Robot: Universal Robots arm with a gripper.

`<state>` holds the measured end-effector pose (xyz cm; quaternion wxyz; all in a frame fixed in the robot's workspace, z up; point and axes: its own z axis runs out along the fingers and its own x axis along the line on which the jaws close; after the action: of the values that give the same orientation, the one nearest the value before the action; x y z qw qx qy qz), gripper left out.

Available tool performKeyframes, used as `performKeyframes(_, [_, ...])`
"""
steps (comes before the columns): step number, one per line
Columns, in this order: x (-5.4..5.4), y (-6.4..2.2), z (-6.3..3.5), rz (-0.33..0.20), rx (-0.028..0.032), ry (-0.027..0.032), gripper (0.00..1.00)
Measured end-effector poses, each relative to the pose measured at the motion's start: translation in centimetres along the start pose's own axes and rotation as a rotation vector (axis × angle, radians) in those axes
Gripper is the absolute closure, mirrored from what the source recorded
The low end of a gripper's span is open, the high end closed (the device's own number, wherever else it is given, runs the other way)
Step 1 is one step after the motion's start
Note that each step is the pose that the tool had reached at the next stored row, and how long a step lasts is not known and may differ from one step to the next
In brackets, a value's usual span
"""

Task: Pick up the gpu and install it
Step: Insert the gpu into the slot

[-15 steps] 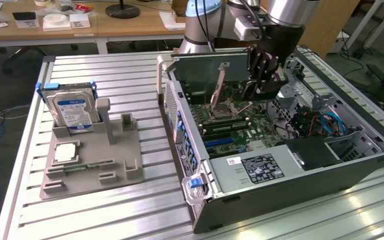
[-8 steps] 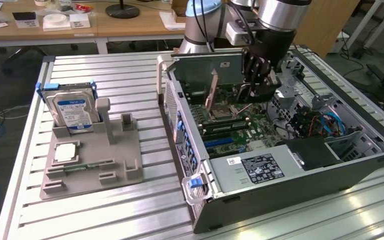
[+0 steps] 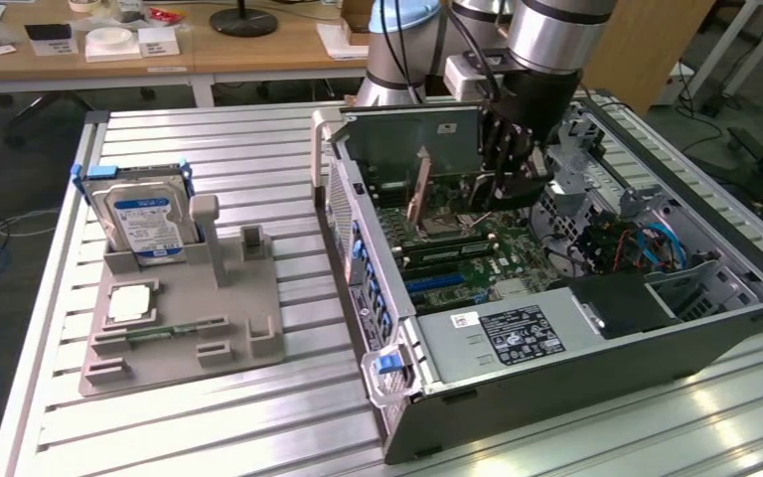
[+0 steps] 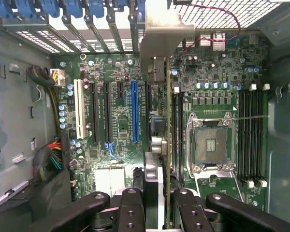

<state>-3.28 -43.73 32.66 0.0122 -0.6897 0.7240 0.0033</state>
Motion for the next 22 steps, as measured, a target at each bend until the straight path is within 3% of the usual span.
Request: performKeyframes(22, [0.26, 0.45, 0.8, 0.0, 0.0001, -0.0001, 0.72])
